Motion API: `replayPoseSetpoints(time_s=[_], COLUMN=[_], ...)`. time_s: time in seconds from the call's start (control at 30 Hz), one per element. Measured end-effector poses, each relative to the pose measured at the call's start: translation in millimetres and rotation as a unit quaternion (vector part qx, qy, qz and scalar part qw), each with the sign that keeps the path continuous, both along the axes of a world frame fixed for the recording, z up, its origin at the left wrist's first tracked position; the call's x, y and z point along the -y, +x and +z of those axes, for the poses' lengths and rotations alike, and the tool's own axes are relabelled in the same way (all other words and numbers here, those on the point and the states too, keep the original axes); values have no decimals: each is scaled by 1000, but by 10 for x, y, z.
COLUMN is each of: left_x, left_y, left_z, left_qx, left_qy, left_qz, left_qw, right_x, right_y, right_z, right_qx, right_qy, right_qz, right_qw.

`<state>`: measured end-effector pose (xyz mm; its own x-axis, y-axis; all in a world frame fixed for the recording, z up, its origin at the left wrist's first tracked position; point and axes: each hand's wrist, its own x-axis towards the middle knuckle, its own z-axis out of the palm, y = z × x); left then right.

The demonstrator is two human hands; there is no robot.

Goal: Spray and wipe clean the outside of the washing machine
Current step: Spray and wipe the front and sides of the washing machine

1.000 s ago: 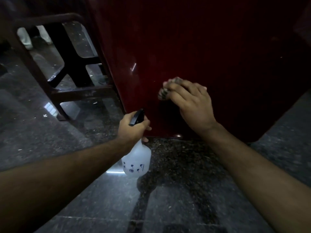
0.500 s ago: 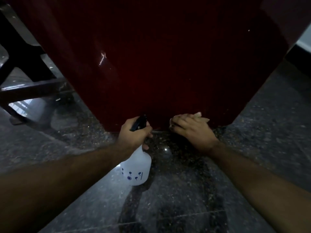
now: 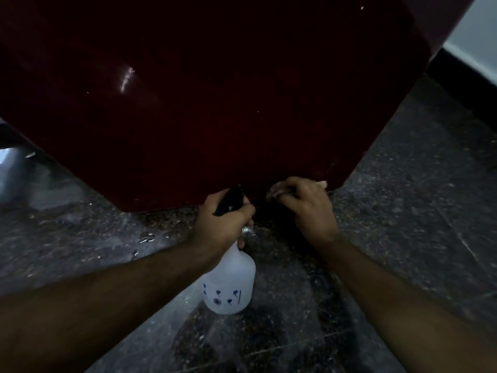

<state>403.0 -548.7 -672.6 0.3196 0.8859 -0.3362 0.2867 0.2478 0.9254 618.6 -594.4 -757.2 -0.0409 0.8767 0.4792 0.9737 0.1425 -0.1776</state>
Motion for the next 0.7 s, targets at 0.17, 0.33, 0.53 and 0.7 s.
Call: replayPoseSetpoints(time_s=[0.17, 0.33, 0.53, 0.7], left_x=[45, 32, 145, 211], left_y=[375, 785, 852, 878], left_z=[44, 160, 308, 482], left_qx=[21, 37, 60, 68], left_qy=[-9, 24, 37, 37], left_qz=[-20, -52, -58, -79], left_qw=[1000, 998, 996, 994], right_x=[68, 107, 56, 111], right_y=[81, -51, 252, 129], right_z=[274, 114, 482, 464], right_qx=[-169, -281, -355, -287], right_qy=[142, 163, 240, 190], right_qz=[-141, -208, -296, -248], right_qw=[965, 923, 853, 906])
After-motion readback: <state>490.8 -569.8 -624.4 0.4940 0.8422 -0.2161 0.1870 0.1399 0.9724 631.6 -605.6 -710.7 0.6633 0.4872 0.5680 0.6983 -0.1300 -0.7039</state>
